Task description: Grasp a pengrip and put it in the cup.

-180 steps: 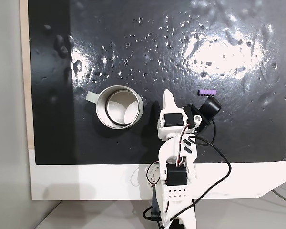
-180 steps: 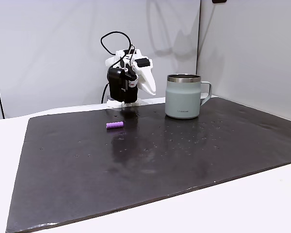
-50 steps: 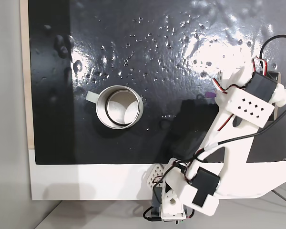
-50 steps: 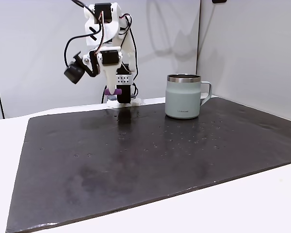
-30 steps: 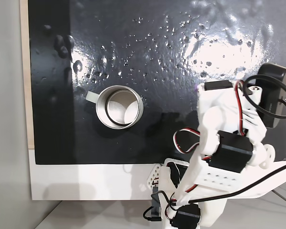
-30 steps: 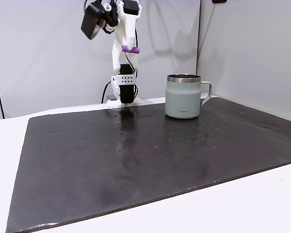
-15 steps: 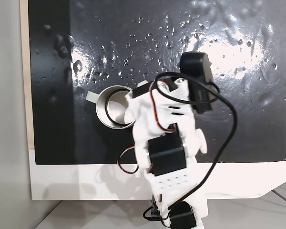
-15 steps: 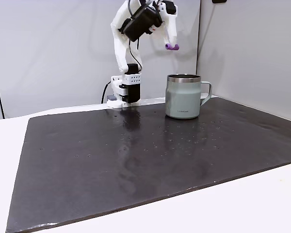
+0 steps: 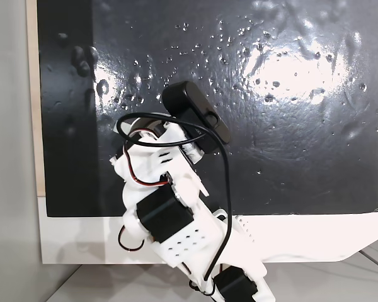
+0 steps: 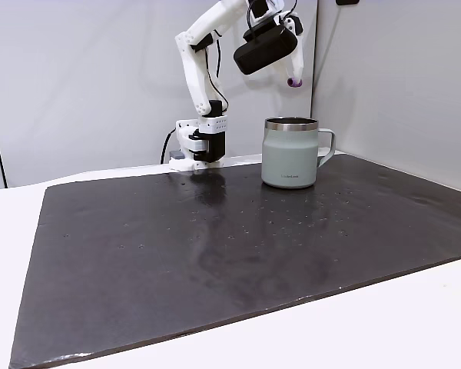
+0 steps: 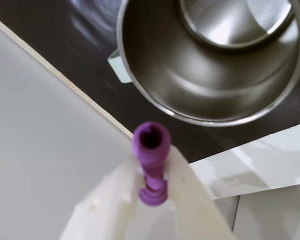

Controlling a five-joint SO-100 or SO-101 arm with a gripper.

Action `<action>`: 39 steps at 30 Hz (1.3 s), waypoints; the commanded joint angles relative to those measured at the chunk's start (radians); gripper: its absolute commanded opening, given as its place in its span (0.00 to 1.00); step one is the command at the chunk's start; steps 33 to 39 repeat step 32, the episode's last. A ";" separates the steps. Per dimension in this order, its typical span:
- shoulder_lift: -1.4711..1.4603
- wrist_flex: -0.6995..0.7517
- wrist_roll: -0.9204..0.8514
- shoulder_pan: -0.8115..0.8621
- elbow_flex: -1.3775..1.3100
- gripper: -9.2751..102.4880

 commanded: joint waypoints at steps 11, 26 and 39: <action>0.021 0.018 -0.017 -0.017 0.017 0.46; 0.025 0.018 -0.014 -0.017 0.014 0.46; 0.021 0.018 -0.014 -0.021 0.014 0.46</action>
